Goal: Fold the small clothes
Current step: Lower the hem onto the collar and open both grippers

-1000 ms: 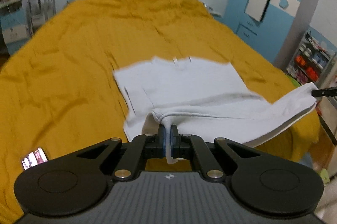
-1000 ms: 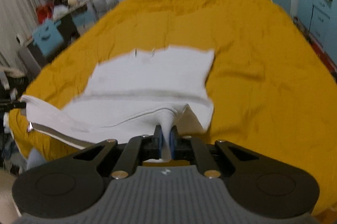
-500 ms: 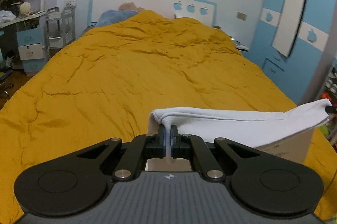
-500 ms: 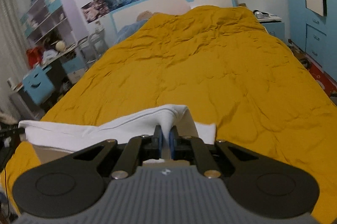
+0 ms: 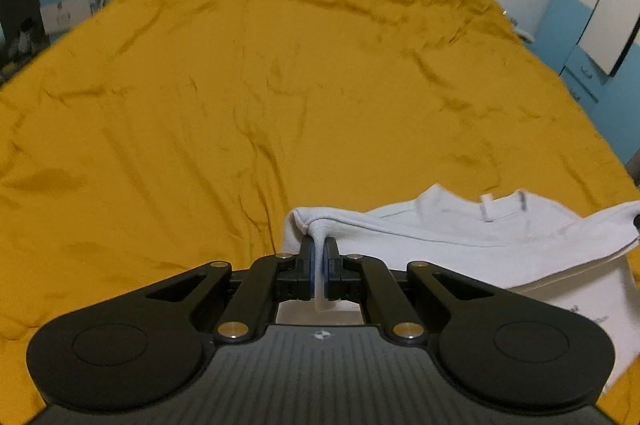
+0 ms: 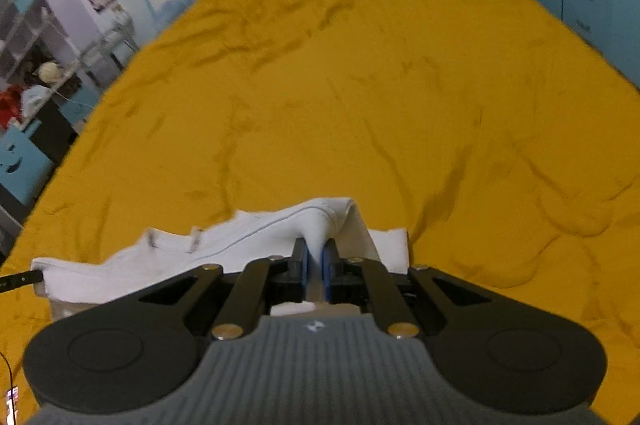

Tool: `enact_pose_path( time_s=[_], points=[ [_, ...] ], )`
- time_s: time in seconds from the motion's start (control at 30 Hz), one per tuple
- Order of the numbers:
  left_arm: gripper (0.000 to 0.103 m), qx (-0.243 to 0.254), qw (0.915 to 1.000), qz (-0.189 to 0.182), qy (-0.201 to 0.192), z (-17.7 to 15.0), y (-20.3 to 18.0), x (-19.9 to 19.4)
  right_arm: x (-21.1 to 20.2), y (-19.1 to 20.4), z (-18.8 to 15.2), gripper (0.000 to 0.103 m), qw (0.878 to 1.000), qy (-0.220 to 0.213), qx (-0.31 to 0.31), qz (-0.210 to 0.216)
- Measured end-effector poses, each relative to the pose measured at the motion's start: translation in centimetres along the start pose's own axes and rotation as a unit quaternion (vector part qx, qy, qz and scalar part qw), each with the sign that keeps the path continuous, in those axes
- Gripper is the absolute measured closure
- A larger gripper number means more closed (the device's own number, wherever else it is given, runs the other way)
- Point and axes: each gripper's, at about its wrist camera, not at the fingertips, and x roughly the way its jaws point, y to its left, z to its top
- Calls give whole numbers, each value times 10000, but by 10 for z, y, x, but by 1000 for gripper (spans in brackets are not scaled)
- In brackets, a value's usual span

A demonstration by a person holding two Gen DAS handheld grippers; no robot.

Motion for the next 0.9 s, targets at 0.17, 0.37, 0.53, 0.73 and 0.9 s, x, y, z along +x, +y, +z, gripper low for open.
enact_pose_path(
  time_s=[0.17,0.37,0.53,0.73,0.9],
  points=[
    [99,-191,9996,77,170,1,13,29,59,-13,0,101,9992,209,305,-118],
    [83,-781,9969,49,-40,9,34,39,82,-24,0,88,9982,109,566,-189],
    [83,-734,9960,202,-476,14,33,18,71,-26,5,71,9981,-234,534,-202],
    [83,3,9971,-115,-748,6,4,-26,30,2,8,68,9971,-735,-105,-149],
    [83,593,9957,-532,-473,-16,-34,-33,9,49,-19,71,9933,-591,-976,195]
  ],
)
